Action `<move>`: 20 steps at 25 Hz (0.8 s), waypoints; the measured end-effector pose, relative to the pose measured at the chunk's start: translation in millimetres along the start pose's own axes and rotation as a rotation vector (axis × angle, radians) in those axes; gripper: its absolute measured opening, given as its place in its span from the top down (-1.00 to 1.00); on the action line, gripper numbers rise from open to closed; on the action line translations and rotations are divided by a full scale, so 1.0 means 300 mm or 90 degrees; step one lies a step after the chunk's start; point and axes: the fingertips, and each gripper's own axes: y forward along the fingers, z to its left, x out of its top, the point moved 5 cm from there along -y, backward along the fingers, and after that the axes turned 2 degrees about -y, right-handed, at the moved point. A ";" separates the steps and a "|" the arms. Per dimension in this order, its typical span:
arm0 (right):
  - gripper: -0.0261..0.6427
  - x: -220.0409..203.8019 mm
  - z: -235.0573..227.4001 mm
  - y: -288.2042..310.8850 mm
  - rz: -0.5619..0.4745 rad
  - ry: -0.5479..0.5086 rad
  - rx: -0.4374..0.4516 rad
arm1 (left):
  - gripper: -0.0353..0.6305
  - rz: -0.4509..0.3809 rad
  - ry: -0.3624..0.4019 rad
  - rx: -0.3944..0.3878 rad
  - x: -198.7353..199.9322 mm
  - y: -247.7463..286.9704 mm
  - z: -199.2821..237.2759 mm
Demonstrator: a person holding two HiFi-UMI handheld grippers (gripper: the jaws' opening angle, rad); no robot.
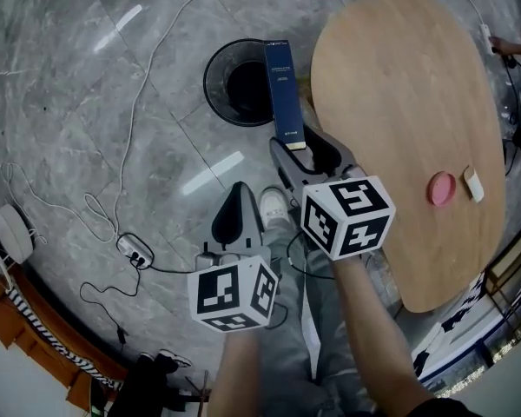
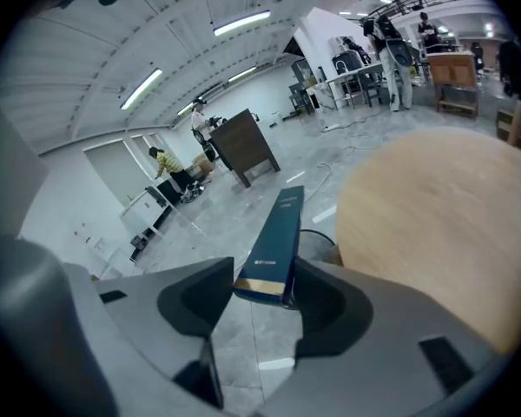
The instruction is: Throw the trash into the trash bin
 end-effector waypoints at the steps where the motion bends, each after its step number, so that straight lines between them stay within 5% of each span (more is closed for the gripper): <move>1: 0.28 0.003 0.008 0.021 0.000 -0.005 -0.002 | 0.88 -0.001 -0.004 0.005 0.002 -0.006 0.020; 10: 0.20 -0.090 0.003 0.077 -0.027 0.065 -0.010 | 0.88 0.009 -0.019 0.039 -0.014 -0.037 0.161; 11: 0.26 -0.114 0.000 0.052 -0.023 0.071 -0.008 | 0.88 0.010 -0.019 0.039 -0.017 -0.035 0.162; 13: 0.83 -0.154 -0.019 -0.006 -0.022 0.080 -0.017 | 0.88 0.013 -0.016 0.034 -0.021 -0.025 0.148; 20: 0.87 -0.203 -0.090 -0.243 -0.060 0.064 -0.037 | 0.88 0.022 0.024 -0.014 -0.035 0.001 -0.004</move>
